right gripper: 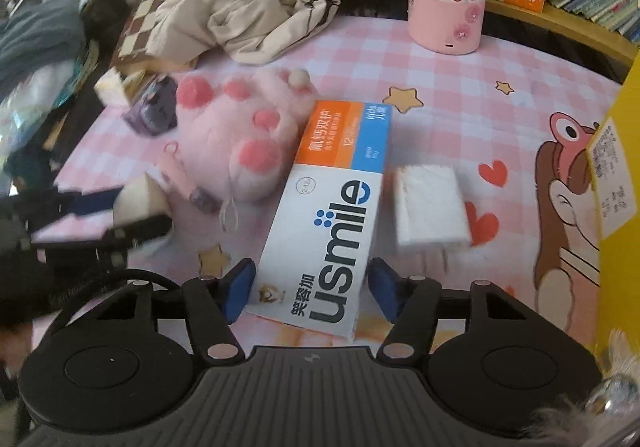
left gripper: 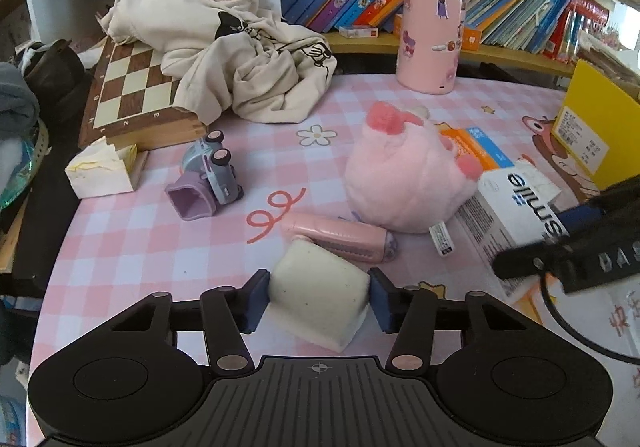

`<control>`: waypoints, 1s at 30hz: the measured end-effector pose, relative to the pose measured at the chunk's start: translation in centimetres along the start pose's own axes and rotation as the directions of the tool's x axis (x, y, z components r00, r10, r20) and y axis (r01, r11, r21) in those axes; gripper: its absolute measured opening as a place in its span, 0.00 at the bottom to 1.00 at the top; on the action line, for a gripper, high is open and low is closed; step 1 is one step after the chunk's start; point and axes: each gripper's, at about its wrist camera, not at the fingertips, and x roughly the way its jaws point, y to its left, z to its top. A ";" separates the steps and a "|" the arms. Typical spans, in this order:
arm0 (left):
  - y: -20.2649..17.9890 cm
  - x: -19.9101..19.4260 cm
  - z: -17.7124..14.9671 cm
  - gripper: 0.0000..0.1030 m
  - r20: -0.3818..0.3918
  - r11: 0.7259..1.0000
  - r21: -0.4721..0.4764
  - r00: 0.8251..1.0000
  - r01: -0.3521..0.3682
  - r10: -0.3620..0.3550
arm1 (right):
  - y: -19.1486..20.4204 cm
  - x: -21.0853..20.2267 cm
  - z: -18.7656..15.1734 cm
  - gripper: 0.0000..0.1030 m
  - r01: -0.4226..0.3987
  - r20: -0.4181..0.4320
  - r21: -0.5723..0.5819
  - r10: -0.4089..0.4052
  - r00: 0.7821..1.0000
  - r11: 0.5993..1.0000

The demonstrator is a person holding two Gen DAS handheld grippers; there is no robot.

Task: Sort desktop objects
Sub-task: 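Grasp the usmile toothpaste box with the right tool while the left tool grasps the white foam block, then carry the toothpaste box and foam block with both tools over the yellow box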

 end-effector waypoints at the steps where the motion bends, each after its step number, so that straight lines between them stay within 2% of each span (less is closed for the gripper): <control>1: 0.0 -0.2 -0.2 0.46 -0.004 1.000 -0.006 1.000 0.011 -0.011 | -0.1 -0.4 -0.5 0.56 -0.002 -0.001 -0.018 0.002 1.000 1.000; 4: 0.0 -1.3 -1.2 0.45 -0.009 1.000 -0.011 1.000 0.029 -0.029 | -0.6 -1.9 -2.4 0.54 -0.002 -0.014 -0.069 0.001 1.000 0.998; 10: 0.1 -3.5 -3.1 0.43 -0.045 0.995 -0.053 0.995 0.083 -0.086 | -1.8 -4.9 -6.3 0.51 0.019 -0.045 -0.097 -0.023 0.999 0.995; 15: -1.1 -5.2 -4.3 0.42 -0.069 0.991 -0.048 0.989 0.125 -0.128 | -2.6 -7.4 -9.8 0.51 0.023 -0.085 -0.094 -0.031 0.996 0.995; 18: -2.1 -5.8 -5.0 0.42 -0.090 0.989 -0.032 0.985 0.147 -0.149 | -2.6 -8.2 -10.9 0.51 0.052 -0.096 -0.120 -0.064 0.993 0.991; 21: -2.9 -5.7 -5.4 0.45 -0.100 0.991 -0.005 0.986 0.132 -0.132 | -2.5 -8.3 -10.8 0.54 0.061 -0.077 -0.113 -0.070 0.995 0.992; 25: -3.5 -5.3 -5.1 0.53 -0.111 0.994 0.018 0.989 0.105 -0.102 | -1.9 -8.1 -9.7 0.69 0.075 -0.028 -0.134 -0.079 0.996 0.988; 30: -4.0 -4.8 -5.3 0.62 -0.110 0.996 0.041 0.991 0.074 -0.069 | -1.8 -7.0 -8.6 0.72 0.092 -0.016 -0.143 -0.096 0.995 0.985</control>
